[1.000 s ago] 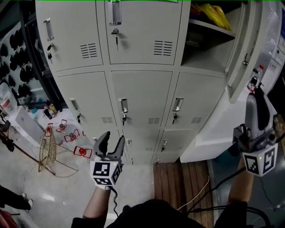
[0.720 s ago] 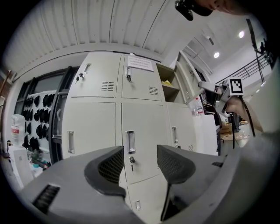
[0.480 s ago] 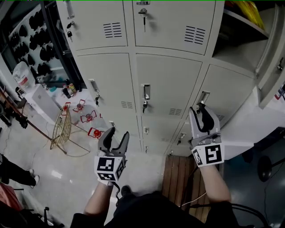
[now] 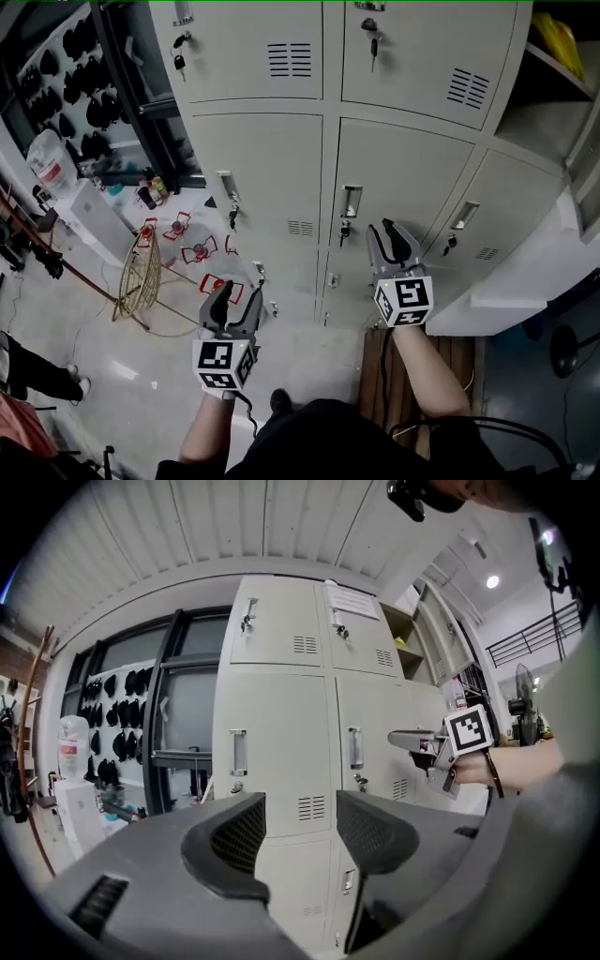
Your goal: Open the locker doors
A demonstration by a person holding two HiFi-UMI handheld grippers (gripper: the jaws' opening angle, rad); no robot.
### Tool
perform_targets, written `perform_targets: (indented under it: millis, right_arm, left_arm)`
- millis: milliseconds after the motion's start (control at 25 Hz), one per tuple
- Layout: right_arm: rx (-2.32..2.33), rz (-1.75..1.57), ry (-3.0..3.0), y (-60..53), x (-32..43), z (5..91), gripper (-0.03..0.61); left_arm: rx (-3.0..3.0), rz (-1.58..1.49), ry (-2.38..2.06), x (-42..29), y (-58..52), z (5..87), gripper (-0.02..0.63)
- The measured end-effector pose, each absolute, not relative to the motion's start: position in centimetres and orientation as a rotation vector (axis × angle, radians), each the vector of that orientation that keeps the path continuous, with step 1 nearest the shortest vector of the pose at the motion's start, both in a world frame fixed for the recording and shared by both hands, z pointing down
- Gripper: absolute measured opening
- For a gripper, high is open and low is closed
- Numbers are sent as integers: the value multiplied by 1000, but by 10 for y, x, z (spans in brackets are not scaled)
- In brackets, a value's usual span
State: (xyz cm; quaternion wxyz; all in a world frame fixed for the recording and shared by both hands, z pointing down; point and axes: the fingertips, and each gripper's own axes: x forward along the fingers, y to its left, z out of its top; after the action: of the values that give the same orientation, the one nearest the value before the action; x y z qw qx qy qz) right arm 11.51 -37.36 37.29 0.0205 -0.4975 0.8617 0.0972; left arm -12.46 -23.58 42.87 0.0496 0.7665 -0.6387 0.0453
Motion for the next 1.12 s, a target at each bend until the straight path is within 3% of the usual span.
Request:
perform_targets:
  millis: [520,1120]
  right_arm:
    - [-1726,155,2636,-441,42,403,137]
    - [-1768,69,2564,-430,38,411,97]
  left_arm:
    - [2335,128,-1929,-219,-258,432,233]
    - [2436,159,-1770,-240,-279,454,233]
